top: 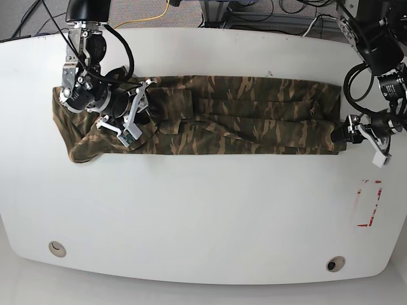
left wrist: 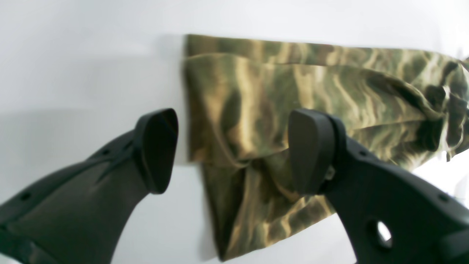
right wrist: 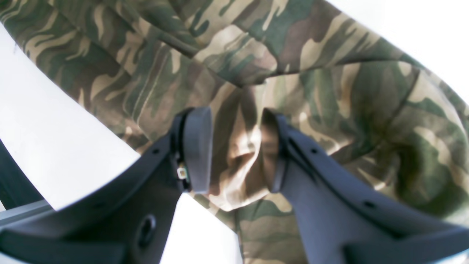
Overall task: Layout the t-shirt on the table in an organized manner, then fold the t-shirt properly
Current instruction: 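Grasp the strip's other end with the left gripper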
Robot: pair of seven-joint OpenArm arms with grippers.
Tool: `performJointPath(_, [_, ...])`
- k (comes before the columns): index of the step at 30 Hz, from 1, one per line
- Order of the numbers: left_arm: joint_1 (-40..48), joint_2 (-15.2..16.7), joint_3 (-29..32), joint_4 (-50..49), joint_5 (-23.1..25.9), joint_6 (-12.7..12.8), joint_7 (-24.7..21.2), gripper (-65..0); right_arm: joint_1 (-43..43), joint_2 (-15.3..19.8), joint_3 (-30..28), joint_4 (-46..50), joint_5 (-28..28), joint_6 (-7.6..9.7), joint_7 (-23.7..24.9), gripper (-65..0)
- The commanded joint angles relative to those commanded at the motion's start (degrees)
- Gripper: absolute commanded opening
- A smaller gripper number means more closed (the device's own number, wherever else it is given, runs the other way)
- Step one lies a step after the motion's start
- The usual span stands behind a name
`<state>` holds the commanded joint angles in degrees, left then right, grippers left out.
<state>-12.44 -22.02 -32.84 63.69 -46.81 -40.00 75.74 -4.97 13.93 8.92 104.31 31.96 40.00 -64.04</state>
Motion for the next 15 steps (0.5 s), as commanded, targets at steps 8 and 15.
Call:
performJointPath(8, [3.16, 0.44, 2.99, 0.00, -0.09, 0.00, -0.09, -20.6, 0.00, 0.00, 0.09, 0.00, 0.00, 0.00, 0.00, -42.8])
performJointPath(15, [5.45, 1.85, 3.25, 0.09, 0.18, 0.00, 0.00, -20.8, 0.00, 0.09, 0.09, 0.00, 0.00, 0.00, 0.00, -42.8])
